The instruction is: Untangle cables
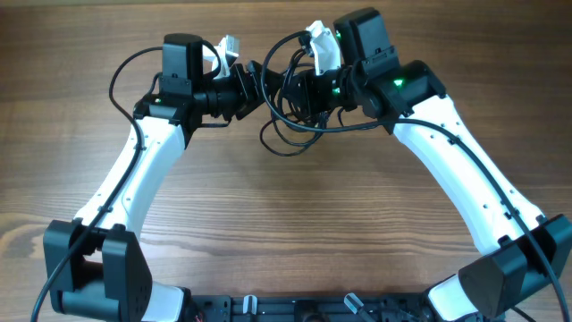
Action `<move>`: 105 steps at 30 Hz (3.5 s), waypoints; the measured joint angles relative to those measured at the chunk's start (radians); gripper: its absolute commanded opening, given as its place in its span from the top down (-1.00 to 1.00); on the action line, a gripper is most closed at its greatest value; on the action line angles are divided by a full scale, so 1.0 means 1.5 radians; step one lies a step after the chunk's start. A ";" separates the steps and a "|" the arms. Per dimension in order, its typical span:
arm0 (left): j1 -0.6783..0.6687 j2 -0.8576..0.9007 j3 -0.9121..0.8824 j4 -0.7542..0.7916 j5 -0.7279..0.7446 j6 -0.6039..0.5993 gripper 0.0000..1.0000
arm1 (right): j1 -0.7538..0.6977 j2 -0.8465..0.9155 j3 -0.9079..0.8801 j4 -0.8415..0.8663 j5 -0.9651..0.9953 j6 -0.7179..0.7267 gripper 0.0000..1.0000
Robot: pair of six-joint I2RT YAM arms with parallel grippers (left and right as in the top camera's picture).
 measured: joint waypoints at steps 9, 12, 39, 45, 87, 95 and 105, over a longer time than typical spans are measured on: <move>-0.056 0.070 0.000 -0.024 -0.018 -0.005 0.32 | 0.000 0.000 0.000 0.000 -0.025 0.000 0.91; -0.086 0.091 0.000 -0.027 -0.077 -0.004 0.92 | -0.001 0.000 0.000 -0.003 -0.040 0.002 0.91; 0.168 -0.226 -0.001 -0.001 -0.107 -0.040 0.92 | -0.346 -0.018 -0.068 -0.247 0.022 0.062 0.91; 0.214 -0.251 -0.011 -0.017 -0.081 -0.050 0.92 | -0.337 -0.005 -0.114 -0.224 -0.005 0.060 0.91; 0.207 -0.111 -0.004 -0.281 -0.369 -0.085 -1.00 | 0.035 0.069 -0.003 -0.132 0.059 -0.251 -0.23; 0.242 -0.110 -0.004 -0.307 -0.393 -0.085 -1.00 | 0.183 0.234 -0.003 -0.079 0.136 -0.506 -0.11; 0.242 -0.110 -0.004 -0.309 -0.393 -0.085 -1.00 | 0.193 0.274 -0.003 -0.033 0.164 -0.542 -0.04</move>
